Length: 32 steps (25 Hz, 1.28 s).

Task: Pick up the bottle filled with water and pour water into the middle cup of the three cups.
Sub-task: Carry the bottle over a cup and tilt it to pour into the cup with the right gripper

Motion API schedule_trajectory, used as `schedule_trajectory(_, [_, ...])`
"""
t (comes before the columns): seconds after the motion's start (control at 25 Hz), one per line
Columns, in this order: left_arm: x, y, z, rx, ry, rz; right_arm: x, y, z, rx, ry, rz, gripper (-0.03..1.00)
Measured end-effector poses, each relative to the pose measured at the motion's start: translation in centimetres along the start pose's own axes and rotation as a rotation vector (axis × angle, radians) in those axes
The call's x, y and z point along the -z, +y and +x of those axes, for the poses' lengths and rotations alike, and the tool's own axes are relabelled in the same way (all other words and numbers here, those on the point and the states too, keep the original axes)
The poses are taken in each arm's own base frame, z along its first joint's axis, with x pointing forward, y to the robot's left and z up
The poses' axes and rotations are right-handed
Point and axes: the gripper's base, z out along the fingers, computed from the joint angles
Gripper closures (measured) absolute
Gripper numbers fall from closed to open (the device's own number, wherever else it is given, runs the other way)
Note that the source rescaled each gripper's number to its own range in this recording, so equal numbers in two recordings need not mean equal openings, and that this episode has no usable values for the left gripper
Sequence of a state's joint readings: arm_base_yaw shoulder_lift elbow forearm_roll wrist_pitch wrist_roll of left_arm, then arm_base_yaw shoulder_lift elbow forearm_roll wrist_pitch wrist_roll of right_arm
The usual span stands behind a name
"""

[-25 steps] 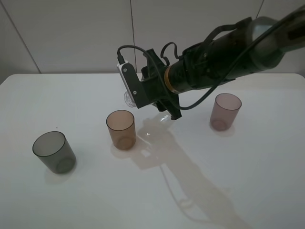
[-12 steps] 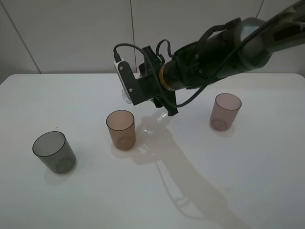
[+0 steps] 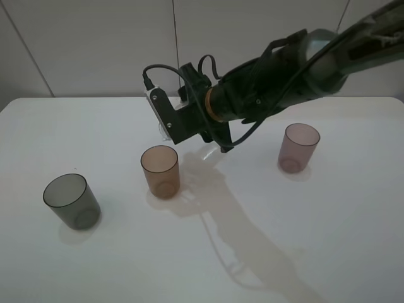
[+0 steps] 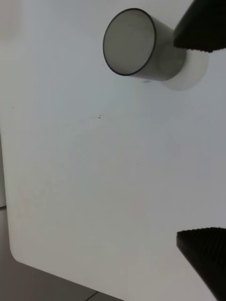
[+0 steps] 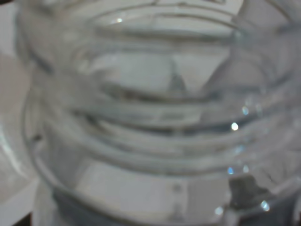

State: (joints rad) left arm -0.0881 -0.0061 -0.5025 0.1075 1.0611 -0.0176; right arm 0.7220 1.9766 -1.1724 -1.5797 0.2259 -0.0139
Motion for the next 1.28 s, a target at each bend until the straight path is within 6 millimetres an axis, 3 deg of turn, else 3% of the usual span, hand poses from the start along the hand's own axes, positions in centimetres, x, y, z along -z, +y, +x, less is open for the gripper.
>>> schedule_trajectory(1.28, [0.00,0.00,0.00,0.000,0.000,0.000,-0.33,0.13,-0.69,0.040,0.076,0.033,0.93])
